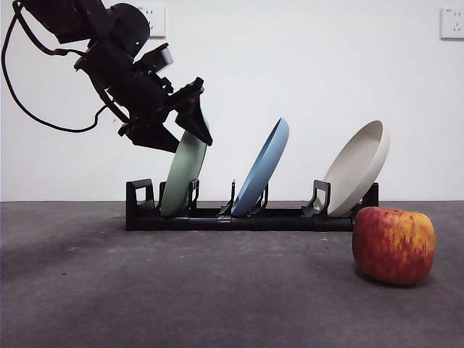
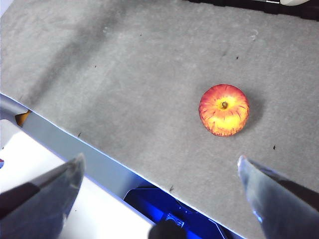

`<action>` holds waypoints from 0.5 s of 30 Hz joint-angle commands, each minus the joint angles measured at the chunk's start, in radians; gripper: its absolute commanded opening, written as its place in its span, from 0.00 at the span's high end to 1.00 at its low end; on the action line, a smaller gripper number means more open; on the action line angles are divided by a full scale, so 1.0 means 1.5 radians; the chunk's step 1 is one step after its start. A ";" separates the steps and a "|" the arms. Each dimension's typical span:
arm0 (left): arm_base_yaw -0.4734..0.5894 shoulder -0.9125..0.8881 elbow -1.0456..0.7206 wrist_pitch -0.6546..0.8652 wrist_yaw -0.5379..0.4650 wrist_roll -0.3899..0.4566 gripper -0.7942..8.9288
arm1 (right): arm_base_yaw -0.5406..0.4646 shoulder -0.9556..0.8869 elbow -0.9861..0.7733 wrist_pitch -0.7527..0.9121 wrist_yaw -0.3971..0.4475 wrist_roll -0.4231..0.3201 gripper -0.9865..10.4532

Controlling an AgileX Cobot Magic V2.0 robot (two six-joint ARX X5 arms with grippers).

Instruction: Take the green plate from the plate rack,put the plate on the table,take the apple from the table,put the apple in the plate

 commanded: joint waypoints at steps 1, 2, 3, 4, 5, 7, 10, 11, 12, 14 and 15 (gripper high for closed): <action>-0.001 0.004 0.002 0.001 0.020 -0.005 0.83 | 0.001 0.007 0.001 0.003 0.001 0.004 0.31; -0.001 0.004 0.002 0.001 0.027 -0.005 0.83 | 0.001 0.010 0.001 0.003 0.001 0.004 0.31; -0.001 0.004 0.002 0.001 0.035 -0.005 0.83 | 0.001 0.012 0.001 0.003 0.001 0.004 0.31; -0.001 0.004 0.002 0.001 0.037 -0.005 0.83 | 0.001 0.014 0.001 0.003 0.001 0.004 0.31; -0.001 0.003 0.002 0.000 0.037 -0.005 0.83 | 0.001 0.016 0.001 0.003 0.001 0.004 0.31; 0.000 0.003 0.002 0.000 0.037 -0.005 0.84 | 0.001 0.018 0.001 0.002 0.001 0.004 0.31; 0.000 0.002 0.004 0.000 0.038 -0.007 0.93 | 0.001 0.018 0.001 0.001 0.001 0.004 0.31; 0.000 0.002 0.005 0.000 0.041 -0.007 0.93 | 0.001 0.018 0.001 0.001 0.001 0.004 0.31; 0.000 0.001 0.005 0.002 0.047 -0.007 0.93 | 0.001 0.018 0.001 0.001 0.001 0.004 0.31; 0.000 -0.002 0.005 0.002 0.049 -0.007 0.93 | 0.001 0.018 0.001 -0.001 0.001 0.004 0.31; 0.000 -0.003 0.005 0.001 0.049 -0.007 0.93 | 0.001 0.018 0.001 -0.001 0.001 0.004 0.31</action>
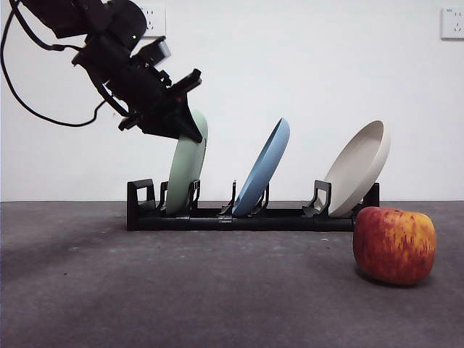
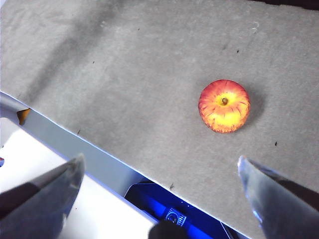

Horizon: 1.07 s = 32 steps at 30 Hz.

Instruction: Take the green plate from the plate rack,put the plate on the table,take the apple from the table,put the apple in the plate

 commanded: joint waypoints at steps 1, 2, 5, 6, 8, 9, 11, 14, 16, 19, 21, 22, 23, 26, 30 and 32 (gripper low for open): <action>-0.005 0.000 -0.004 -0.002 0.020 -0.003 0.93 | 0.001 0.000 0.001 -0.001 0.001 0.004 0.31; -0.004 -0.004 -0.004 -0.003 0.020 -0.003 0.93 | 0.001 0.000 0.001 -0.001 0.001 0.004 0.31; -0.004 -0.019 -0.004 -0.004 0.019 -0.003 0.93 | 0.001 0.000 0.001 -0.001 0.001 0.004 0.31; -0.004 -0.024 -0.004 -0.002 0.019 -0.003 0.93 | 0.001 0.000 0.001 -0.001 0.001 0.004 0.31; -0.004 -0.040 -0.004 -0.002 0.019 -0.003 0.93 | 0.001 0.000 0.001 -0.001 0.001 0.004 0.31; -0.004 -0.047 -0.003 -0.002 0.019 -0.003 0.93 | 0.001 0.000 0.001 -0.001 0.001 0.004 0.31; -0.004 -0.064 -0.004 -0.003 0.019 -0.003 0.93 | 0.001 0.000 0.001 -0.001 0.001 0.004 0.31; -0.004 -0.091 -0.003 -0.009 0.019 -0.003 0.93 | 0.001 0.000 0.001 -0.001 0.001 0.004 0.31; -0.004 -0.112 -0.003 -0.018 0.019 -0.002 0.93 | 0.001 0.000 0.001 -0.001 0.001 0.004 0.31; -0.006 -0.148 -0.003 -0.043 0.018 0.000 0.93 | 0.001 0.000 0.001 -0.001 0.001 0.004 0.31; -0.010 -0.176 -0.003 -0.077 0.018 0.015 0.93 | 0.001 0.000 0.001 -0.001 0.001 0.004 0.31; -0.016 -0.192 -0.003 -0.102 0.017 0.032 0.93 | 0.001 0.000 0.001 -0.001 0.001 0.004 0.31; -0.022 -0.210 -0.003 -0.132 0.011 0.047 0.93 | 0.001 0.000 0.001 -0.001 0.001 0.004 0.31; -0.055 -0.259 -0.003 -0.219 -0.057 0.099 0.93 | 0.001 0.000 0.001 -0.001 0.001 0.004 0.31; -0.142 -0.317 -0.003 -0.325 -0.216 0.176 0.93 | 0.001 0.000 0.001 -0.002 0.001 0.004 0.31; -0.196 -0.335 -0.004 -0.367 -0.293 0.194 0.93 | 0.001 -0.001 0.001 -0.002 0.000 0.004 0.31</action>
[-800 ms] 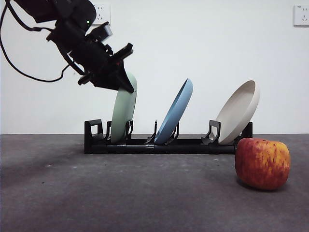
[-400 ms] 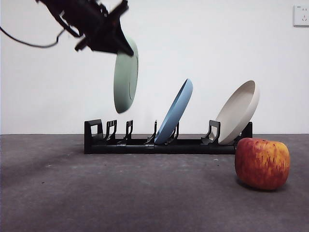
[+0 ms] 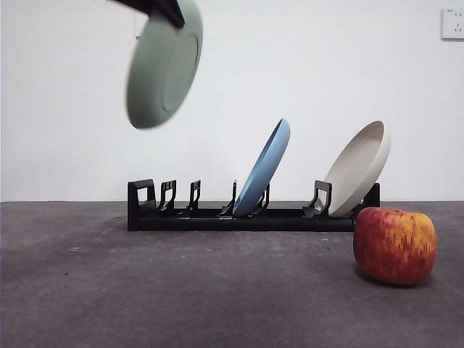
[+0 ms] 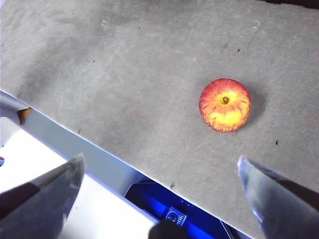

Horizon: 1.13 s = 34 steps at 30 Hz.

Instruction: Take the green plate from the plate rack,put the plate on the table,take the apple from the table,put the apple in the plate

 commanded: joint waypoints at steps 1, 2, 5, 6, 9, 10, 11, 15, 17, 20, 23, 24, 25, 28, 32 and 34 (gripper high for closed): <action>-0.073 -0.012 -0.003 -0.044 -0.111 0.062 0.93 | 0.001 -0.001 0.001 -0.001 0.001 0.004 0.31; -0.100 -0.013 -0.003 -0.062 -0.147 0.062 0.93 | 0.001 -0.001 0.001 -0.001 0.001 0.004 0.31; -0.173 -0.009 -0.003 -0.115 -0.235 0.062 0.93 | 0.001 -0.001 0.001 -0.003 0.000 0.004 0.31; -0.194 -0.005 -0.005 -0.126 -0.258 0.061 0.93 | 0.001 -0.001 0.001 -0.003 -0.001 0.004 0.31; -0.252 0.009 -0.022 -0.130 -0.312 0.061 0.93 | 0.001 -0.001 0.001 -0.003 -0.002 0.004 0.31; -0.266 0.013 -0.030 -0.130 -0.325 0.061 0.93 | 0.001 -0.001 0.001 -0.004 -0.002 0.004 0.31; -0.278 0.019 -0.040 -0.131 -0.335 0.061 0.93 | 0.001 -0.001 0.001 -0.004 -0.002 0.004 0.31; -0.306 0.036 -0.102 -0.101 -0.343 0.059 0.93 | 0.001 -0.001 0.001 -0.013 -0.003 0.004 0.31; -0.316 0.046 -0.140 -0.064 -0.344 0.060 0.93 | 0.001 -0.001 0.001 -0.018 -0.003 0.004 0.31; -0.327 0.064 -0.190 -0.004 -0.346 0.062 0.93 | 0.001 -0.001 0.001 -0.019 -0.003 0.004 0.31; -0.338 0.098 -0.216 0.034 -0.367 0.070 0.93 | 0.001 -0.001 0.001 -0.019 -0.003 0.004 0.31; -0.343 0.114 -0.221 0.043 -0.379 0.083 0.93 | 0.001 -0.001 0.001 -0.019 -0.003 0.004 0.31; -0.347 0.129 -0.222 0.048 -0.384 0.094 0.93 | 0.001 -0.001 0.001 -0.019 -0.003 0.004 0.31; -0.360 0.179 -0.222 0.061 -0.385 0.106 0.93 | 0.001 -0.001 0.001 -0.019 -0.003 0.004 0.31; -0.376 0.237 -0.222 0.075 -0.403 0.113 0.93 | 0.001 -0.001 0.001 -0.019 -0.003 0.004 0.31; -0.383 0.262 -0.222 0.081 -0.424 0.115 0.93 | 0.001 -0.001 0.001 -0.019 -0.003 0.004 0.31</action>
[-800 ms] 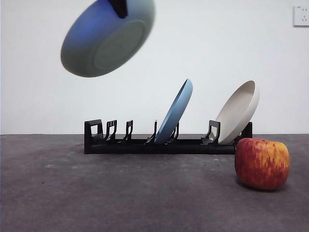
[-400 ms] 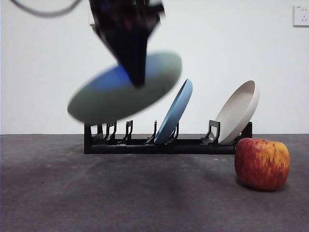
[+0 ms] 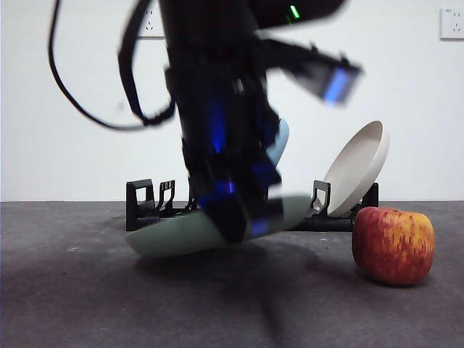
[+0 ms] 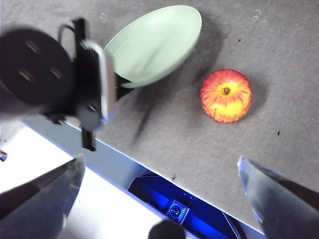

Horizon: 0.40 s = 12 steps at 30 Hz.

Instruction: Take the green plate from the plate rack,put the plate on the table,take the apple from the table,put the apple in the plate

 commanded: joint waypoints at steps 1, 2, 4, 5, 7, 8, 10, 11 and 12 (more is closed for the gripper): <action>-0.010 0.034 -0.005 0.013 -0.028 0.012 0.93 | 0.001 -0.001 0.001 0.001 -0.002 0.004 0.31; -0.015 0.048 -0.005 0.018 -0.045 0.012 0.93 | 0.001 -0.001 0.001 0.001 -0.002 0.004 0.31; -0.018 0.066 -0.005 0.025 -0.064 0.012 0.93 | 0.001 -0.001 0.001 0.001 -0.002 0.004 0.31; -0.019 0.074 -0.005 0.029 -0.065 0.011 0.93 | 0.001 -0.001 0.001 0.001 -0.002 0.004 0.31; -0.020 0.088 -0.005 0.037 -0.058 0.004 0.93 | 0.001 -0.001 0.001 0.001 -0.002 0.004 0.31; -0.020 0.091 -0.005 0.037 -0.052 -0.002 0.92 | 0.001 -0.001 0.001 0.001 -0.002 0.004 0.31; -0.020 0.092 -0.005 0.037 -0.022 -0.013 0.88 | 0.001 -0.001 0.001 0.001 -0.002 0.004 0.31; -0.021 0.092 -0.005 0.037 -0.010 -0.014 0.83 | 0.001 -0.001 0.001 0.001 -0.002 0.004 0.31; -0.021 0.092 -0.005 0.039 -0.005 -0.015 0.76 | 0.001 -0.001 0.001 0.002 -0.001 0.004 0.31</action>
